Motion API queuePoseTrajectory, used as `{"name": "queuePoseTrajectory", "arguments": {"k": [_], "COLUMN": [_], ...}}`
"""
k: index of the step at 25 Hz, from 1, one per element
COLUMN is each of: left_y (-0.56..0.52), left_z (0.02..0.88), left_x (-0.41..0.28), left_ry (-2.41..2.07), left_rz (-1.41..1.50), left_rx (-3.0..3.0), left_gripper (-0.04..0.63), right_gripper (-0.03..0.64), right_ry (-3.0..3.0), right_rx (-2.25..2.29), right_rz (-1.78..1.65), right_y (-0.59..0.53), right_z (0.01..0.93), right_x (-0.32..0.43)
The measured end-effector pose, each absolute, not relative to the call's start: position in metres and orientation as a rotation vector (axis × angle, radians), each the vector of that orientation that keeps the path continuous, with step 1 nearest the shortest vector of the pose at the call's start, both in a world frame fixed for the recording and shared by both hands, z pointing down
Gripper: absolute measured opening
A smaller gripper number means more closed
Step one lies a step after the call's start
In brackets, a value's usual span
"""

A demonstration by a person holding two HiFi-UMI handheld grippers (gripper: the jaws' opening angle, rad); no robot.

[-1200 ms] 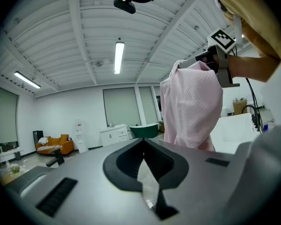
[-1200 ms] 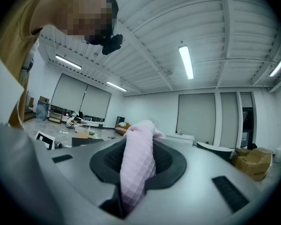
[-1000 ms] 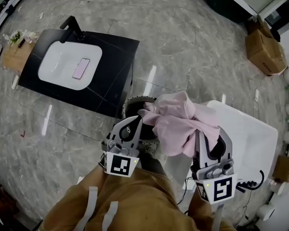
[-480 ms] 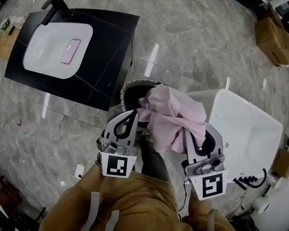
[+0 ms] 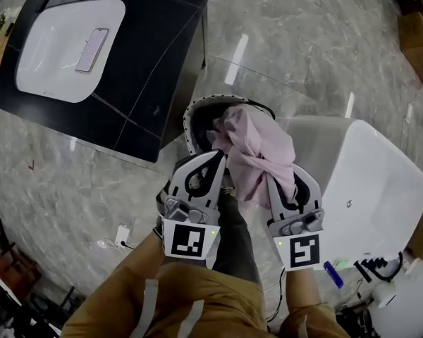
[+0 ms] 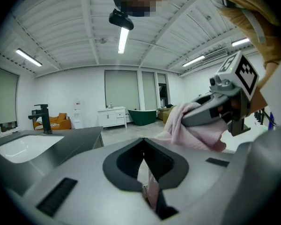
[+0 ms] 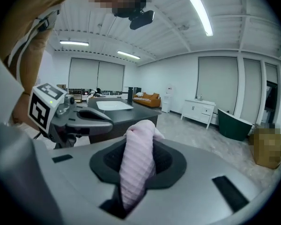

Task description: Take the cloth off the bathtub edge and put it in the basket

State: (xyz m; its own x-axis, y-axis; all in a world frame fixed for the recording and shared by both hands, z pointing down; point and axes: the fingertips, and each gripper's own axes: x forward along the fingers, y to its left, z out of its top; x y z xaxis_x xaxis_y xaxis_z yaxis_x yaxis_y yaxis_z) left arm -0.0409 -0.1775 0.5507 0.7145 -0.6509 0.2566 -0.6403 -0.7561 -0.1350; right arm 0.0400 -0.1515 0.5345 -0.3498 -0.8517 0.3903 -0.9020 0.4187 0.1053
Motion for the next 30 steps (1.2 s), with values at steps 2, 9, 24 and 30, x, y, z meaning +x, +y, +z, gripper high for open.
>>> {"name": "queuePoseTrajectory", "arguments": {"k": [2, 9, 24, 30], "left_y": [-0.179, -0.178, -0.193, -0.196], "left_z": [0.561, 0.607, 0.651, 0.662], "left_x": [-0.04, -0.041, -0.035, -0.036], "left_ry": [1.084, 1.085, 1.111, 1.117], "left_rz": [-0.443, -0.488, -0.513, -0.516], "left_rx": [-2.877, -2.881, -2.882, -2.868], "left_gripper": [0.005, 0.005, 0.005, 0.005], "right_gripper": [0.085, 0.086, 0.092, 0.105], "right_ry": [-2.291, -2.269, -2.155, -2.085], "right_rx": [1.47, 1.45, 1.366, 1.286], "right_rz": [0.191, 0.228, 0.349, 0.443], "right_y": [-0.153, -0.163, -0.18, -0.176], "right_z": [0.561, 0.639, 0.779, 0.83], "right_x": [0.037, 0.034, 0.038, 0.038]}}
